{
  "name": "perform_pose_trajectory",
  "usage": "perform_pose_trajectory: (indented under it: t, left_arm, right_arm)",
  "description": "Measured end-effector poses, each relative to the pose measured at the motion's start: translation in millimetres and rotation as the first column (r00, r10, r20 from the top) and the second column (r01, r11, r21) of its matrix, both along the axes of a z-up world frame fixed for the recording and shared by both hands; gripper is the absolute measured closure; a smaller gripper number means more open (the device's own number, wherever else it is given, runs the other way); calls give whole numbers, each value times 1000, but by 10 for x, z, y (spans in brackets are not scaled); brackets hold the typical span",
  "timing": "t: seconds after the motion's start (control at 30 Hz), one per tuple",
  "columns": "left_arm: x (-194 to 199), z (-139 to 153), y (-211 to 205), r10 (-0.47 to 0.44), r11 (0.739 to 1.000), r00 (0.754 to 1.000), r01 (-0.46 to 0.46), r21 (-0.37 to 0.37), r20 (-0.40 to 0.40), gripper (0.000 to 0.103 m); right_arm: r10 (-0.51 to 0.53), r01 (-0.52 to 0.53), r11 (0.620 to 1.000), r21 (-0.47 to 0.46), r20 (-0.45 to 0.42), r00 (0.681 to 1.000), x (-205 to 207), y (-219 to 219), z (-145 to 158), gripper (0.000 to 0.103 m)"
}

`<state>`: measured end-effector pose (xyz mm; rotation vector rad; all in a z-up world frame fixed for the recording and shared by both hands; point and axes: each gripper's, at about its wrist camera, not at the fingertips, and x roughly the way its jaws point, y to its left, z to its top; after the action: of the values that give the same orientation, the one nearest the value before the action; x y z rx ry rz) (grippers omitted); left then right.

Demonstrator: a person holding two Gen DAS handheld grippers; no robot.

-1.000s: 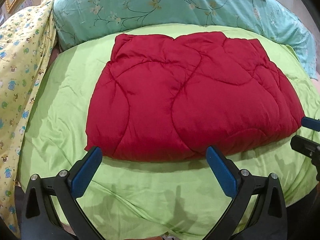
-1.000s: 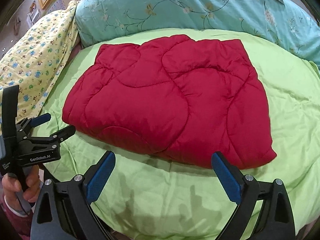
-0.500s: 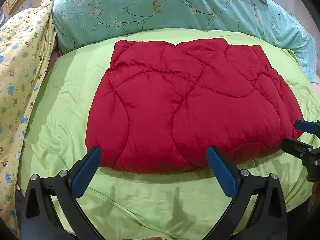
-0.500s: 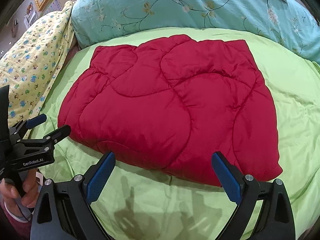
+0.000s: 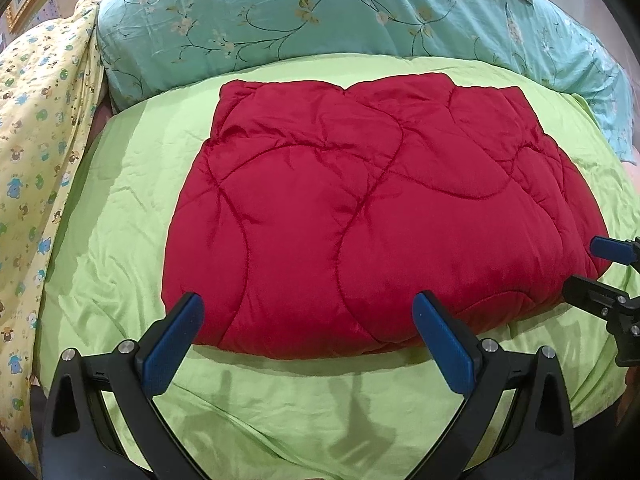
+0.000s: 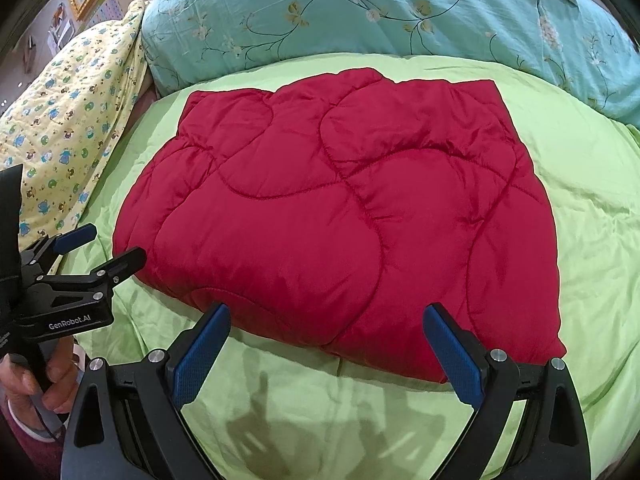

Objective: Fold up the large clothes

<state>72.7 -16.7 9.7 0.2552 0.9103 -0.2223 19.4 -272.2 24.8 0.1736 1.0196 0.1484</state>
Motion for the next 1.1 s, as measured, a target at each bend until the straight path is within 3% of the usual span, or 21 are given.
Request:
perform_pose_trajectory:
  t: [1.1]
  left_arm:
    - [17, 44, -52, 2, 1000, 1000, -2, 2, 17, 0]
  right_arm:
    - [6, -6, 1000, 8, 6, 1000, 28, -28, 30, 5]
